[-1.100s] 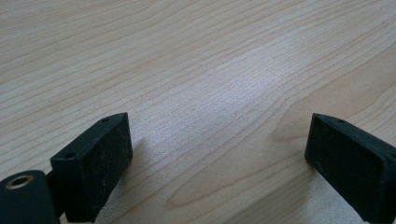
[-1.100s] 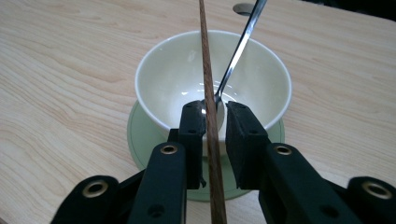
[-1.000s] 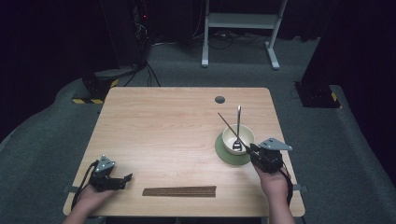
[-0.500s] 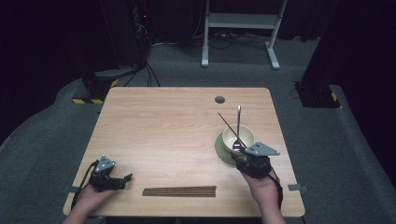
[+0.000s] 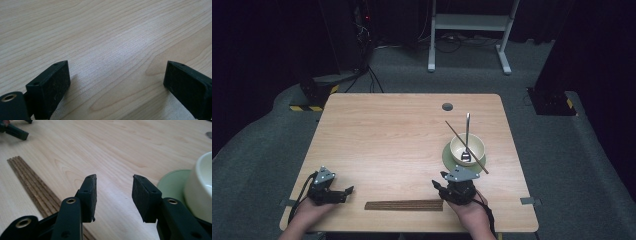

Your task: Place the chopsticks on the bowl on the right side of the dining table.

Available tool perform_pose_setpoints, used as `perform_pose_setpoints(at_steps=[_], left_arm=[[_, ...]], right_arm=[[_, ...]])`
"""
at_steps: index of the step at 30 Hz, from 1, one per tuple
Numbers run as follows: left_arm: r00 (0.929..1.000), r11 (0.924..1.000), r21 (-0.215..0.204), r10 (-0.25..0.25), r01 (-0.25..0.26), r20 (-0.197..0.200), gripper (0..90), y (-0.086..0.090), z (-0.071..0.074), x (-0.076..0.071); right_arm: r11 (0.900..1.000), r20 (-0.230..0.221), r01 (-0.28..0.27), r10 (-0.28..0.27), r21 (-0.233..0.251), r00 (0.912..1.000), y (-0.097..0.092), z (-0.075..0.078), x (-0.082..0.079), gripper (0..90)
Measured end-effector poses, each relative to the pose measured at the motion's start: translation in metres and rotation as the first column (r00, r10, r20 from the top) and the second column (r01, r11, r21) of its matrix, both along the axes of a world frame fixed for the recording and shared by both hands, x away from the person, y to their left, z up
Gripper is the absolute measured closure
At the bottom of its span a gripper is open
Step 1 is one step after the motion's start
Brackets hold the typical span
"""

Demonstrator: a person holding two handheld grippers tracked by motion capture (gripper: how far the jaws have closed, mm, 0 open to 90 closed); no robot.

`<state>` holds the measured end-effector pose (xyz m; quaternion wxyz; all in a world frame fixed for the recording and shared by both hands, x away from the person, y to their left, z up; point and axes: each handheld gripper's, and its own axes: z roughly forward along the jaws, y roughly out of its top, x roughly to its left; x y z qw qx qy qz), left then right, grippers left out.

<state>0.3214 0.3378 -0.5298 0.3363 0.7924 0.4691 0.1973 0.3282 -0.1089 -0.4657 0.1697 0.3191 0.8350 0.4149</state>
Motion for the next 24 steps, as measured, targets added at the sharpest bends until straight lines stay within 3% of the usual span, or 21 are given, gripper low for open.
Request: perform_pose_setpoints(at_steps=[8, 17, 24], left_arm=[[1.0000, 1.0000, 0.002, 0.000, 0.000, -0.001, 6.7, 0.000, 0.000, 0.000], [1.0000, 1.0000, -0.004, -0.004, 0.004, -0.002, 6.7, 0.000, 0.000, 0.000], [1.0000, 1.0000, -0.004, -0.008, 0.008, -0.002, 6.7, 0.000, 0.000, 0.000]], right_arm=[[0.9959, -0.044, -0.085, 0.084, -0.029, 0.9955, 0.022, -0.017, -0.008, 55.8], [0.9850, -0.095, -0.162, 0.156, -0.060, 0.9832, 0.048, -0.033, -0.013, 55.8], [0.9802, -0.111, -0.179, 0.169, -0.085, 0.9793, 0.056, -0.041, -0.014, 57.3]])
